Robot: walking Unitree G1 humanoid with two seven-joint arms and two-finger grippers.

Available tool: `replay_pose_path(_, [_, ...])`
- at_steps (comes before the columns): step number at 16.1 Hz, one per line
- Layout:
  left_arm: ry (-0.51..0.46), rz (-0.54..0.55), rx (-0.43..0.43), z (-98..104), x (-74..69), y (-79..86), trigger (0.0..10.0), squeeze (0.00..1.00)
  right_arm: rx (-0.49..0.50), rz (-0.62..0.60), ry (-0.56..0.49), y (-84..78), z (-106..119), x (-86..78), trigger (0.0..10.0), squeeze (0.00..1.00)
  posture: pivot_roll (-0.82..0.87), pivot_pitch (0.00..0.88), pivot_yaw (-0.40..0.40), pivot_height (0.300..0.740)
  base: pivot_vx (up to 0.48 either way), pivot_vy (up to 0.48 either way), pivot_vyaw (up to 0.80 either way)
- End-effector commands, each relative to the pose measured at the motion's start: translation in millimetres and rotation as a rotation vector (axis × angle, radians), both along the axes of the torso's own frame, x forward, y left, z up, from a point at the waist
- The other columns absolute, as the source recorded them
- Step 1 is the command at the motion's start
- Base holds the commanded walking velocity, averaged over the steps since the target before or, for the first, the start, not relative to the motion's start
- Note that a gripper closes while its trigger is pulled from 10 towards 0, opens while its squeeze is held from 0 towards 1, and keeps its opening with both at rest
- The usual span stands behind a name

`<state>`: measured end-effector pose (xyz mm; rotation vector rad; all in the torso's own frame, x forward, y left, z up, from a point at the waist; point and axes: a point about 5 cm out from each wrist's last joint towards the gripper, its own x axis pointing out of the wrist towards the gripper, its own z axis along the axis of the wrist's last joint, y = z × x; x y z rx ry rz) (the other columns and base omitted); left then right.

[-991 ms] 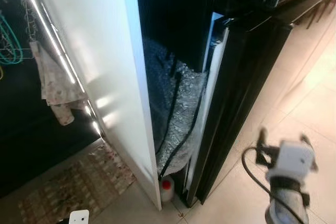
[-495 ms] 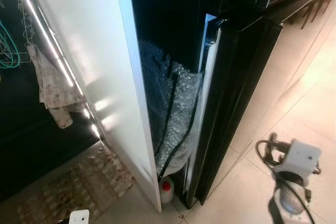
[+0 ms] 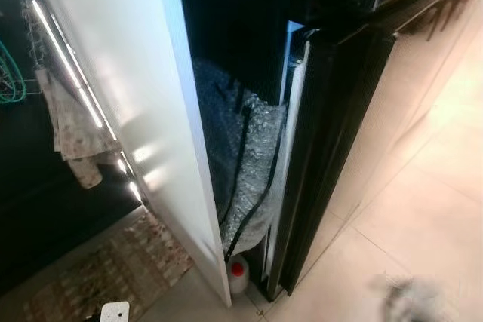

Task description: Restocking fridge

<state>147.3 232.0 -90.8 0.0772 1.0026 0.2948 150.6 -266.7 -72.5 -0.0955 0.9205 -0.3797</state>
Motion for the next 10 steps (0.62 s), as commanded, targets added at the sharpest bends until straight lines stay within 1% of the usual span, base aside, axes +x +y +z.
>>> replay_pose_path(1, [0.013,0.004,-0.017,-1,-1.3,-1.8,10.0,0.0,0.065,0.101,0.058,13.3,-8,-3.1,10.0,0.0,-0.08,0.0,0.014,0.74,0.0,0.0,0.0])
replay_pose_path(2, [0.011,0.008,-0.022,-1,-0.6,-2.6,10.0,0.0,0.09,0.1,0.067,14.5,-10,-4.3,10.0,0.0,-0.08,0.0,0.009,0.74,0.0,0.0,0.0])
replay_pose_path(3, [0.008,0.005,-0.042,-2,1.1,-7.2,10.0,0.0,0.111,0.077,0.081,15.0,-12,-6.1,10.0,0.0,-0.05,0.0,-0.012,0.74,0.0,0.0,0.0])
replay_pose_path(4, [0.005,-0.003,-0.068,-3,2.8,-14.0,10.0,0.0,0.144,0.109,0.098,24.6,-15,-3.2,10.0,0.0,-0.04,0.0,-0.018,0.74,0.0,0.0,0.0])
replay_pose_path(5, [0.008,-0.01,-0.076,-3,3.2,-16.5,10.0,0.0,0.158,0.176,0.107,33.4,-16,0.8,10.0,0.0,-0.03,0.0,-0.019,0.74,0.0,0.0,0.0])
replay_pose_path(7, [0.01,-0.024,-0.091,-3,3.8,-18.9,10.0,0.0,0.186,0.206,0.119,41.8,-17,3.9,10.0,0.0,-0.03,0.0,-0.01,0.74,0.0,0.0,0.0])
replay_pose_path(8, [0.012,-0.027,-0.094,-3,3.6,-18.4,10.0,0.0,0.172,0.228,0.136,43.6,-18,4.2,10.0,0.0,-0.03,0.0,0.003,0.74,0.0,0.0,0.0])
replay_pose_path(9, [0.018,-0.032,-0.094,-4,2.0,-18.0,10.0,0.0,0.167,0.24,0.132,46.4,-18,5.5,10.0,0.0,-0.02,0.0,0.01,0.74,0.0,0.0,0.0])
replay_pose_path(10, [0.027,-0.038,-0.09,-5,-1.2,-17.1,10.0,0.0,0.164,0.237,0.128,44.8,-18,4.6,10.0,0.0,-0.03,0.0,0.023,0.74,0.0,0.0,0.79])
